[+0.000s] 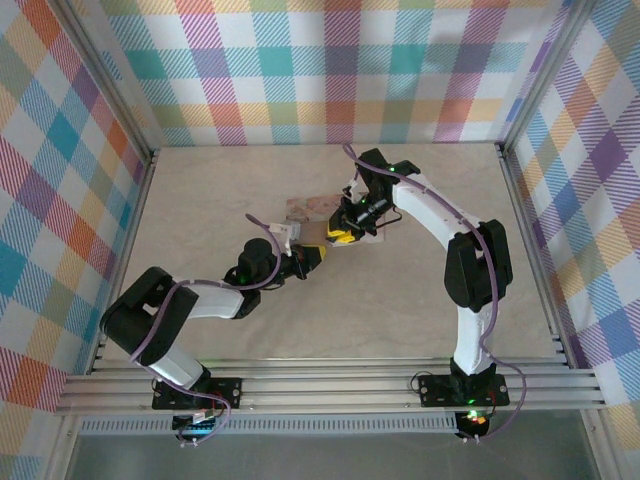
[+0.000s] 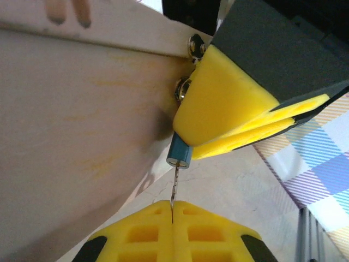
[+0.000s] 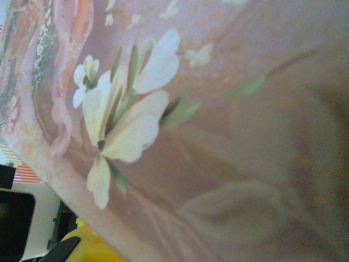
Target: Unlock the padlock with the key
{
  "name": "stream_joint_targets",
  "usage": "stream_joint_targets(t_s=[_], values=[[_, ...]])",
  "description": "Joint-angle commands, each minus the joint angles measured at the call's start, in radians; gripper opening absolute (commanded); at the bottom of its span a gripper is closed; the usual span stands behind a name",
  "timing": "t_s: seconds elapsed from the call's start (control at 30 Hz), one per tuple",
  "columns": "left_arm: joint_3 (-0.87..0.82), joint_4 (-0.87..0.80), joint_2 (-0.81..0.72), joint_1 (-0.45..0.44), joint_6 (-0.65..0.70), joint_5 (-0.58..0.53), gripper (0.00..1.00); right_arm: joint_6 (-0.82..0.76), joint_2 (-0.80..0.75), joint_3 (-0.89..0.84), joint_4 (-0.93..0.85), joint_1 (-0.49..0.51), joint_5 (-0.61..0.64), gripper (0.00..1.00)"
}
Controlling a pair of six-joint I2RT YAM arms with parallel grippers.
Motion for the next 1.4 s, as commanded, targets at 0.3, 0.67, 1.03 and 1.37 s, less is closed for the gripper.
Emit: stream_joint_targets(t_s=[0.3, 0.67, 1.03, 1.37], values=[[0.024, 0.186, 0.018, -0.019, -0.085, 0.021, 0.00, 0.025, -0.058, -0.041, 0.053, 0.033, -0.166, 0.00], [-0.008, 0.307, 0.036, -0.014, -0.172, -0.005, 0.00, 0.043, -0.092, -0.087, 0.080, 0.030, -0.228, 0.00], [0.054, -0.012, -0.015, -0.094, 0.108, -0.056, 0.00, 0.019, -0.073, -0.131, 0.056, 0.030, -0.139, 0.00], [0.017, -0.154, 0.053, -0.306, 0.372, -0.468, 0.00, 0.037, -0.052, -0.299, 0.142, 0.032, -0.134, 0.00]])
